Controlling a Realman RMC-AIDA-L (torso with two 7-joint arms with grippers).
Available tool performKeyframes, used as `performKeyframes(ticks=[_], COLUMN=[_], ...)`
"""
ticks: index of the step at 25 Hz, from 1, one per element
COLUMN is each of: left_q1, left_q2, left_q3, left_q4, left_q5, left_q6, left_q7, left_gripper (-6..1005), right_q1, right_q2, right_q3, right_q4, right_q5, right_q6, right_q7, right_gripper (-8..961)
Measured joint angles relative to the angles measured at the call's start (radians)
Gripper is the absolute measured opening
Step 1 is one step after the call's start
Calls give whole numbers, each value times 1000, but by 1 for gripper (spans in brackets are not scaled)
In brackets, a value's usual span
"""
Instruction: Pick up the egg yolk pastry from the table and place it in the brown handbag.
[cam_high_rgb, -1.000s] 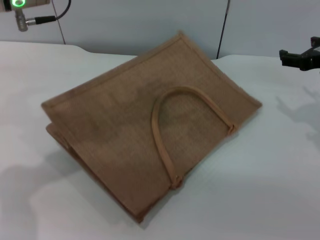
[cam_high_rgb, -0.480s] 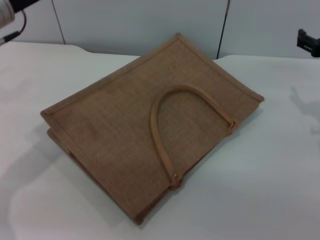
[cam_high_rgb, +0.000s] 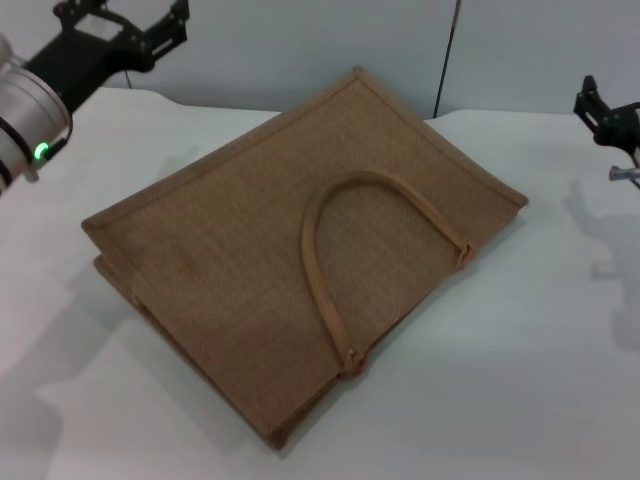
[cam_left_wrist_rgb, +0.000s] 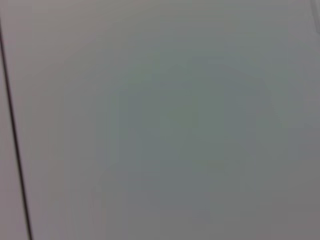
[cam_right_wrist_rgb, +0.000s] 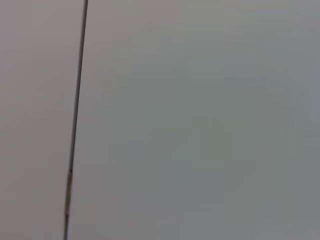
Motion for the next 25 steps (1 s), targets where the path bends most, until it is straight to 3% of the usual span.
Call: performKeyframes(ticks=[6, 12, 25], left_q1=[-68, -132, -123], left_q2=[-2, -2, 2], left_q3=[115, 126, 128], left_q4=[-156, -293, -379], left_q5=[-270, -396, -398], left_q6=[98, 107, -51], left_q7=[207, 308, 305], left_gripper=[876, 876, 876], right_q1=[73, 97, 109], right_q2=[3, 4, 5], right_q3=[-63, -66, -67], right_q4=[161, 225, 245], right_q5=[5, 9, 7], right_q6=[24, 13, -22], right_q7=[136, 141, 145], right_gripper=[902, 902, 901])
